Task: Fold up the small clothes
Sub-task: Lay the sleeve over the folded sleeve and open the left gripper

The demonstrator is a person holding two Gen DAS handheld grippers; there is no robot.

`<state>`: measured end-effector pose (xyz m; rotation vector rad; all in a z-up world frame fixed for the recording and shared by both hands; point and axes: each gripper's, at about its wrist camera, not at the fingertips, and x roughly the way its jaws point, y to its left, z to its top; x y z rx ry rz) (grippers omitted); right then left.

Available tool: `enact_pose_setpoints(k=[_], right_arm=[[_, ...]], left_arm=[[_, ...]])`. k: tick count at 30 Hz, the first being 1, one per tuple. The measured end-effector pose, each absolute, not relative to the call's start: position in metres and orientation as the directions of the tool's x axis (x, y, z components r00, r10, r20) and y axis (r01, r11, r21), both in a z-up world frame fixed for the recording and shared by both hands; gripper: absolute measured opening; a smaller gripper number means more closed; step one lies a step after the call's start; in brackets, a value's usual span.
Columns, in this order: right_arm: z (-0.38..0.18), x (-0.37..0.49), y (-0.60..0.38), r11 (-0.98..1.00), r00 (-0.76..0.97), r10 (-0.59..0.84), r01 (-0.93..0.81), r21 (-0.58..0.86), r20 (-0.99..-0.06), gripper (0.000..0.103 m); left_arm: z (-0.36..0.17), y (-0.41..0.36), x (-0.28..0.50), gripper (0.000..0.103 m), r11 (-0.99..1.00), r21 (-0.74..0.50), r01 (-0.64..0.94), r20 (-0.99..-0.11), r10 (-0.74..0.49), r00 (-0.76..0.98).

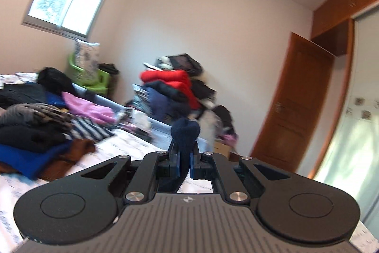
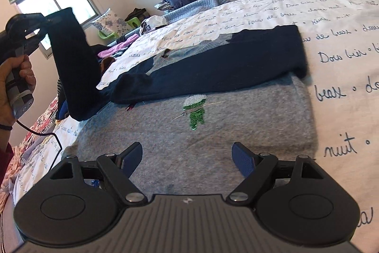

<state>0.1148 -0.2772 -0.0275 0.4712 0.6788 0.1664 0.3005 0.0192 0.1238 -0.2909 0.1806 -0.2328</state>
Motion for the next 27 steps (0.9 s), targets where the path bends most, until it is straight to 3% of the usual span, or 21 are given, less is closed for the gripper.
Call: enact_pose_setpoints(k=[11,27], right_arm=[[-0.029,0.103,-0.301,0.876,0.785,0.268,0.044,0.481,-0.559,0.083],[-0.034,0.098,-0.312,0.879,0.792,0.236,0.073,0.471,-0.563,0.083]], left_arm=[[0.037,-0.104,0.305,0.007,0.884,-0.260,0.388,-0.307,-0.456,0.835],[-0.013,-0.158,0.291,0.007,0.864,-0.201,0.462,-0.422,-0.502,0.755]])
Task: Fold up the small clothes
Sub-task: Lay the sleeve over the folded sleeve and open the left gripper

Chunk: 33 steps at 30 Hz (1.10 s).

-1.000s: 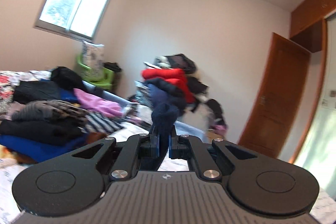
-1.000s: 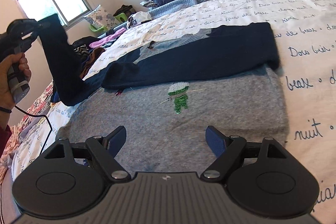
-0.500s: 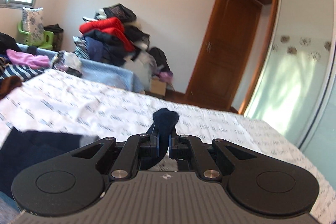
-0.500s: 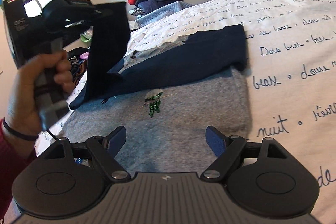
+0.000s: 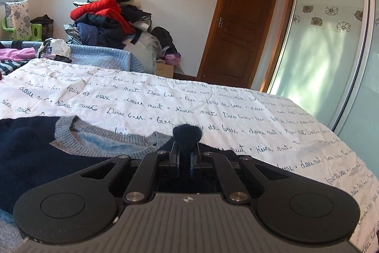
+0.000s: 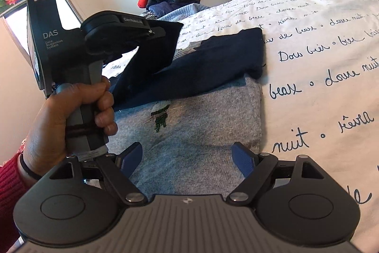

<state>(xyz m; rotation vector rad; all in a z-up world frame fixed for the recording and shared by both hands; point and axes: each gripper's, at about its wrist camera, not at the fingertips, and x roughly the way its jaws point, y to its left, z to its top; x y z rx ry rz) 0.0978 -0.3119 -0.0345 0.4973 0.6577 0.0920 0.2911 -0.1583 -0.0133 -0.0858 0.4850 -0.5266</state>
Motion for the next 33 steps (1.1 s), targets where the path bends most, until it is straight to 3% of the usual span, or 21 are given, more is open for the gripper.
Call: enact_pose_setpoints(k=[23,26,31,33], right_arm=[[-0.035,0.088,-0.312,0.891,0.793,0.208,0.088,0.446,-0.573,0.083],[-0.033,0.085,-0.313,0.894,0.792,0.202,0.091,0.439,-0.575,0.083],[-0.031,0.078,-0.313,0.897,0.795,0.191,0.097,0.431,-0.576,0.083],[-0.031,0.076,-0.313,0.898,0.795,0.188,0.098,0.429,-0.576,0.083]], left_arm=[[-0.043,-0.178,0.287,0.010,0.847,-0.195,0.494,-0.529,-0.515,0.674],[-0.045,-0.181,0.284,0.022,0.846,-0.180,0.503,-0.548,-0.510,0.663],[-0.039,-0.179,0.263,0.061,0.850,-0.092,0.519,-0.535,-0.482,0.694],[-0.035,-0.170,0.252,0.072,0.852,-0.068,0.519,-0.526,-0.473,0.707]])
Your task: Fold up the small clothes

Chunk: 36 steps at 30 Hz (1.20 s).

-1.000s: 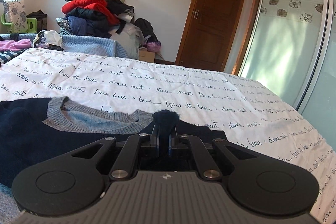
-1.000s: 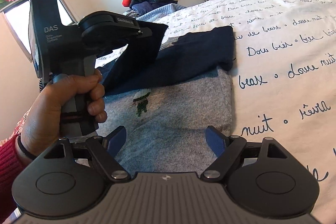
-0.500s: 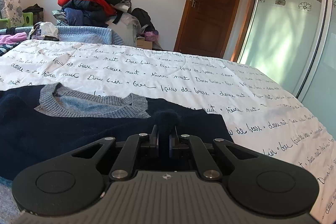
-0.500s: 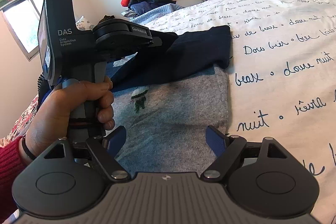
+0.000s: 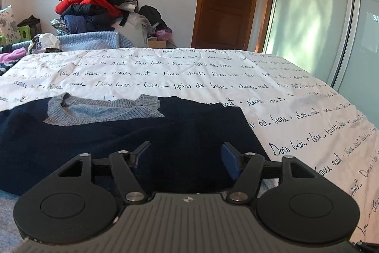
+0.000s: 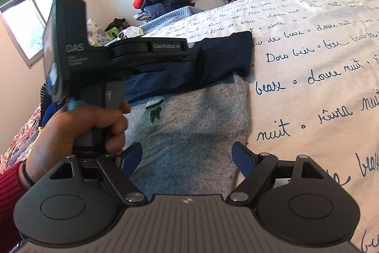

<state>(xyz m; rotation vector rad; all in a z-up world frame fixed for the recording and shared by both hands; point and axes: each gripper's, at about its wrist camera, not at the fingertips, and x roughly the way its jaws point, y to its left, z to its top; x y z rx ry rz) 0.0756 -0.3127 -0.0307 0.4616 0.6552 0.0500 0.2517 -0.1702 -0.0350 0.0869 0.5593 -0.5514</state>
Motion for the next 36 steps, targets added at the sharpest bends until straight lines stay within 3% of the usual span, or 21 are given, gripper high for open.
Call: enact_pose_setpoints(k=[4,18,22,26,32,36], right_arm=[[-0.030,0.069,-0.311,0.900,0.794,0.183,0.101,0.423,-0.579,0.083],[-0.033,0.035,-0.285,0.941,0.767,0.164,0.066,0.331,-0.620,0.083],[-0.035,0.023,-0.276,0.953,0.758,0.161,0.047,0.298,-0.632,0.083],[-0.035,0.013,-0.274,0.954,0.765,0.156,0.048,0.297,-0.625,0.083],[-0.035,-0.003,-0.277,0.953,0.835,0.052,0.122,0.277,-0.547,0.083],[-0.033,-0.006,-0.273,0.955,0.854,0.026,0.133,0.266,-0.520,0.083]], left_arm=[[-0.032,-0.144,0.229,0.085,0.867,-0.037,0.496,-0.530,-0.438,0.726],[-0.045,0.016,0.149,0.088,0.955,-0.110,0.276,-0.569,-0.288,0.770],[-0.037,0.059,0.123,0.088,0.979,-0.041,0.201,-0.527,-0.192,0.828],[-0.026,0.100,0.104,0.089,0.997,0.038,0.064,-0.427,-0.041,0.903],[-0.029,0.132,0.116,0.090,0.976,0.163,-0.148,-0.280,0.189,0.941],[-0.036,0.142,0.142,0.090,0.987,0.114,-0.113,-0.360,0.147,0.921]])
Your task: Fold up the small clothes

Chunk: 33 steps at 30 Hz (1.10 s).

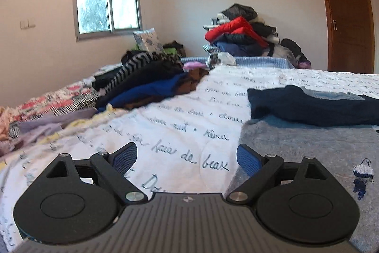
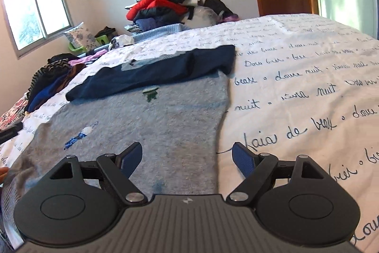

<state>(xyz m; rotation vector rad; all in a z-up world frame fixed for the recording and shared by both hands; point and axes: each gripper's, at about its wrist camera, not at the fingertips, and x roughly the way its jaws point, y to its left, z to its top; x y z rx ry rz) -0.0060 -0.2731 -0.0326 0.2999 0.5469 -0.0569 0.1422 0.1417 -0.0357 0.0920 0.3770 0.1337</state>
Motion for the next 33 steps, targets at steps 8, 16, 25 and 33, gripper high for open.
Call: enact_pose_setpoints(k=[8,16,25,33], right_arm=[[-0.033,-0.014,-0.242,0.977,0.873,0.115,-0.012,0.215,-0.474,0.083],[-0.034,-0.020,-0.228,0.975,0.879,0.166,-0.079,0.206,-0.447,0.083],[-0.019,-0.029,-0.249,0.980,0.889,0.085,0.006,0.197,-0.450,0.083],[-0.031,-0.042,-0.244,0.979,0.835,0.137,-0.034,0.200,-0.533,0.083]], left_arm=[[-0.039,0.167,0.179,0.087,0.996,-0.083,0.026,-0.400,-0.057,0.915],[-0.046,0.185,0.161,0.086,0.984,-0.121,0.134,-0.484,-0.176,0.857],[-0.024,0.175,0.153,0.084,0.961,0.210,0.182,-0.553,-0.037,0.833],[-0.030,0.215,0.116,0.088,0.990,0.032,0.137,-0.542,-0.098,0.835]])
